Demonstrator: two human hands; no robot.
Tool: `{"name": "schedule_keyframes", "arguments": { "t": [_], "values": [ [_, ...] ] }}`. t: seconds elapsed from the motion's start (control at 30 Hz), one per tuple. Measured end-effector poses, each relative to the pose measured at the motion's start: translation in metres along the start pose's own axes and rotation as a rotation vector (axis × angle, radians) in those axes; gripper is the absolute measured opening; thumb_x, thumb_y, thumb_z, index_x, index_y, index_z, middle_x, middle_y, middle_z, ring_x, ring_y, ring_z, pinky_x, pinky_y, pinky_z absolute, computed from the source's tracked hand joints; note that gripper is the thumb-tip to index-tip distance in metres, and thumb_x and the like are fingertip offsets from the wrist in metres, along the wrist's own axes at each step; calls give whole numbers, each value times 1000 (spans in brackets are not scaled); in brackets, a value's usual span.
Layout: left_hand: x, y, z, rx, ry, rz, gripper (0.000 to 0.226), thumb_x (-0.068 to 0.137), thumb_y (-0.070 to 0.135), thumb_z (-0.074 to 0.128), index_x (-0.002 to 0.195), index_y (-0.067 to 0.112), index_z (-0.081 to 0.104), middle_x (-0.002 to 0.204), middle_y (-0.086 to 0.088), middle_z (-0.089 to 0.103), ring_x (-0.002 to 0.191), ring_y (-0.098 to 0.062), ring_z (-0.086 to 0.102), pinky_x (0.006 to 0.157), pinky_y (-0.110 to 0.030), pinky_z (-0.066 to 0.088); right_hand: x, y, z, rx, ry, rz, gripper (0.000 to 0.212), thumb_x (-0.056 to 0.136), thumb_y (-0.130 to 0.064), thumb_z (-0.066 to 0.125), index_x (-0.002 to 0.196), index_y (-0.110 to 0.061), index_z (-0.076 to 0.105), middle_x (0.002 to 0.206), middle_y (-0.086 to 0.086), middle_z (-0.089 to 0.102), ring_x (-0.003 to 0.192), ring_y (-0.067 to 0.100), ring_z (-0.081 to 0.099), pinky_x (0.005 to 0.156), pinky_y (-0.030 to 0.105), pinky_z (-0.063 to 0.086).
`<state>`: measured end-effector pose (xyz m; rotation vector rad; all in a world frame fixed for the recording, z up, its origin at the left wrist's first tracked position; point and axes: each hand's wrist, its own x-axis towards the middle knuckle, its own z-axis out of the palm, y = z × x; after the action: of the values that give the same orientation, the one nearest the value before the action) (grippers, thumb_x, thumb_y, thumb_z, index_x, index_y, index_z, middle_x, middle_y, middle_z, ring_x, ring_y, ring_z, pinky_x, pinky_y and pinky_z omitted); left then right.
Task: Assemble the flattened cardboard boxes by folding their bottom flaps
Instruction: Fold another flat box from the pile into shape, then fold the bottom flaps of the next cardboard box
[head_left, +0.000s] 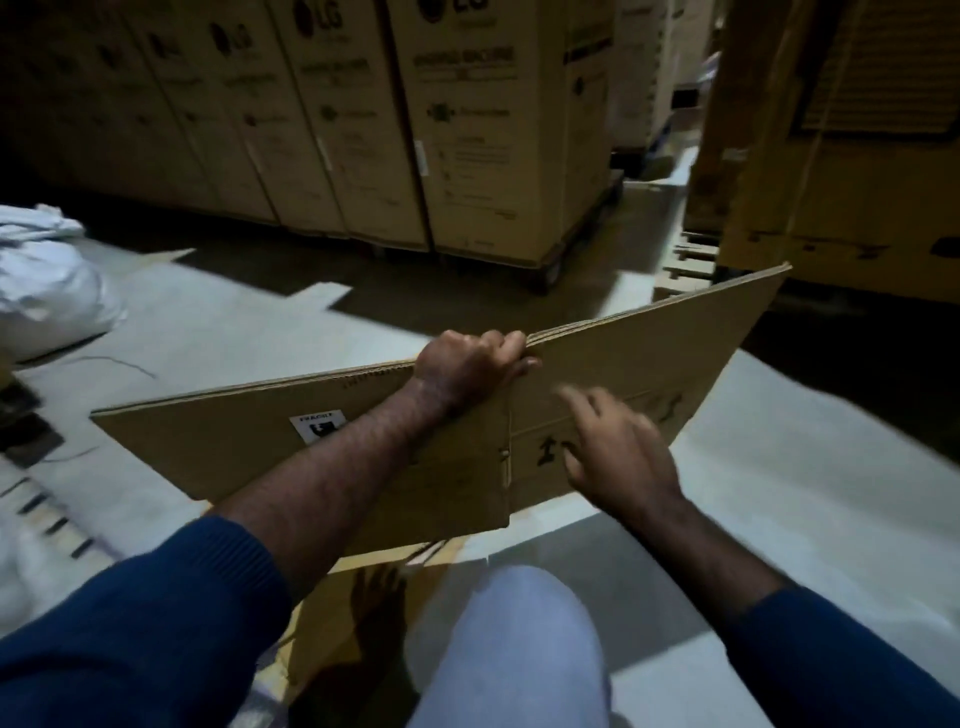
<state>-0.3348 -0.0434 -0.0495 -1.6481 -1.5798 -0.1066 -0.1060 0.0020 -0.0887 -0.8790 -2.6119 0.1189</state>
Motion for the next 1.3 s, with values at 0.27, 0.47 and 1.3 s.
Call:
{"name": "schedule_keyframes", "arguments": {
  "t": [0.27, 0.47, 1.3],
  "values": [
    [-49, -157, 20, 138, -88, -38, 35, 98, 49, 62, 86, 15, 63, 61, -2, 61, 38, -19, 54, 40, -22, 28, 211, -96, 0, 10, -39, -113, 62, 90, -19, 76, 142, -31, 45, 138, 8, 51, 100, 23, 61, 74, 36, 54],
    [-64, -257, 12, 319, -94, -4, 39, 104, 49, 47, 92, 16, 64, 65, 0, 59, 41, -16, 54, 40, -24, 29, 295, -157, 39, 197, 219, -307, 8, 95, -18, 69, 100, -19, 63, 96, 4, 55, 80, 20, 54, 55, 25, 38],
    [-226, 14, 89, -387, -943, -633, 25, 102, 34, 50, 122, 19, 55, 108, -9, 65, 95, -30, 66, 71, -36, 46, 116, -77, 228, -25, -931, -183, 66, 99, -19, 60, 157, -36, 33, 152, 6, 47, 131, 24, 51, 104, 35, 46]
  ]
}}
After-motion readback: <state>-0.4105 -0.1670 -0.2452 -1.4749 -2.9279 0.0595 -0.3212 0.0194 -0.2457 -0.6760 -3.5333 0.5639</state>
